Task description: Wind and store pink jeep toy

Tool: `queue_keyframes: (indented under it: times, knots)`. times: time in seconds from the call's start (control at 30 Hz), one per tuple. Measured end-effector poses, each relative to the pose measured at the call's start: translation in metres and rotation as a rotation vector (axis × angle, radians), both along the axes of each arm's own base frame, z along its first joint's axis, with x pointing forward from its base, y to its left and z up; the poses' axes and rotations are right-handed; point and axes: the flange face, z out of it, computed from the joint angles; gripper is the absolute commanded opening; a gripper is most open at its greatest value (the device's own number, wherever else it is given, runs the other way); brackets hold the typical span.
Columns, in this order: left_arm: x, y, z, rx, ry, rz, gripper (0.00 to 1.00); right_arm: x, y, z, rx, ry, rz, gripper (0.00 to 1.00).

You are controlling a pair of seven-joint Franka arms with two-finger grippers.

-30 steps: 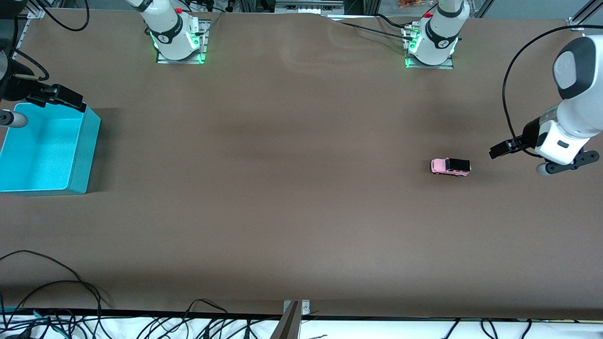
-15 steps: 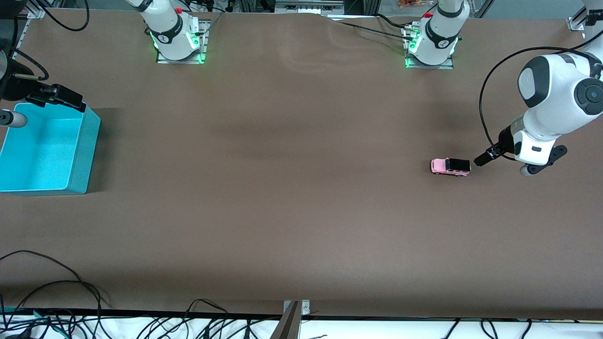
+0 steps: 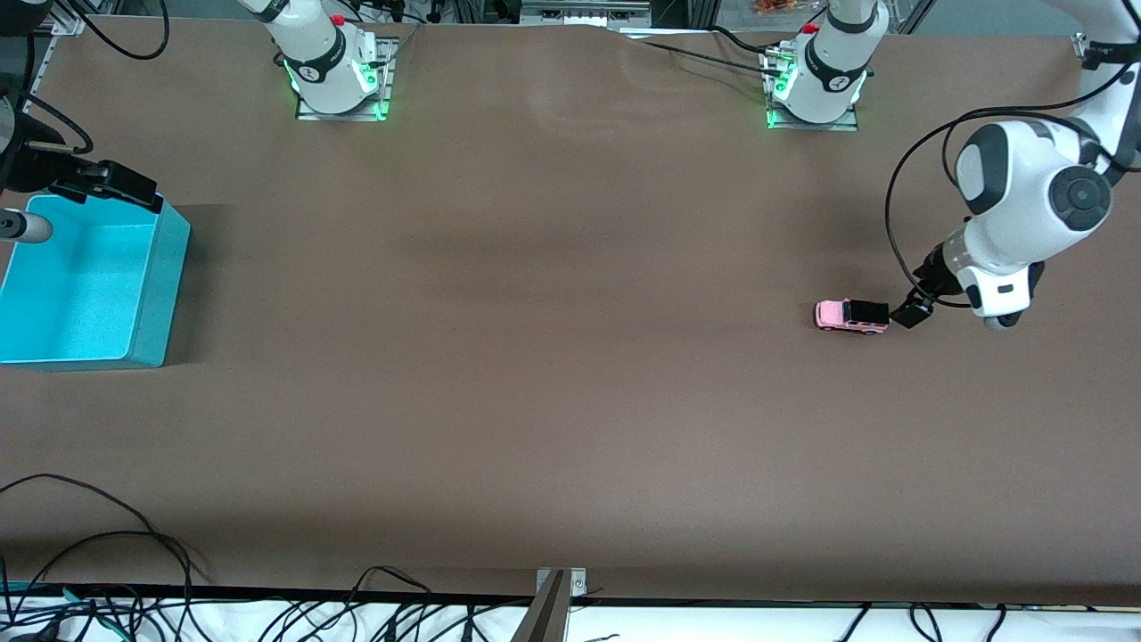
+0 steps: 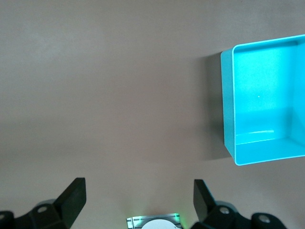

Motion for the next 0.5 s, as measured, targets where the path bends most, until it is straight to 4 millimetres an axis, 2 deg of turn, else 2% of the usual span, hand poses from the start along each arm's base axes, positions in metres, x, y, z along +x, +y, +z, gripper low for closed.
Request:
queue_keyframes:
  times: [0.13,0.37,0.5]
  knots:
    - [-0.001,-0.002,-0.020,0.003,0.010,0.090,0.99,0.001,0.000,-0.003,0.000,0.005,0.000,1.00]
    - [0.004,-0.002,-0.039,0.013,-0.013,0.310,1.00,0.002,0.000,-0.004,-0.001,0.006,-0.001,1.00]
    - [0.005,-0.008,-0.057,0.016,-0.005,0.396,1.00,0.003,0.000,-0.001,-0.001,0.000,-0.001,1.00]
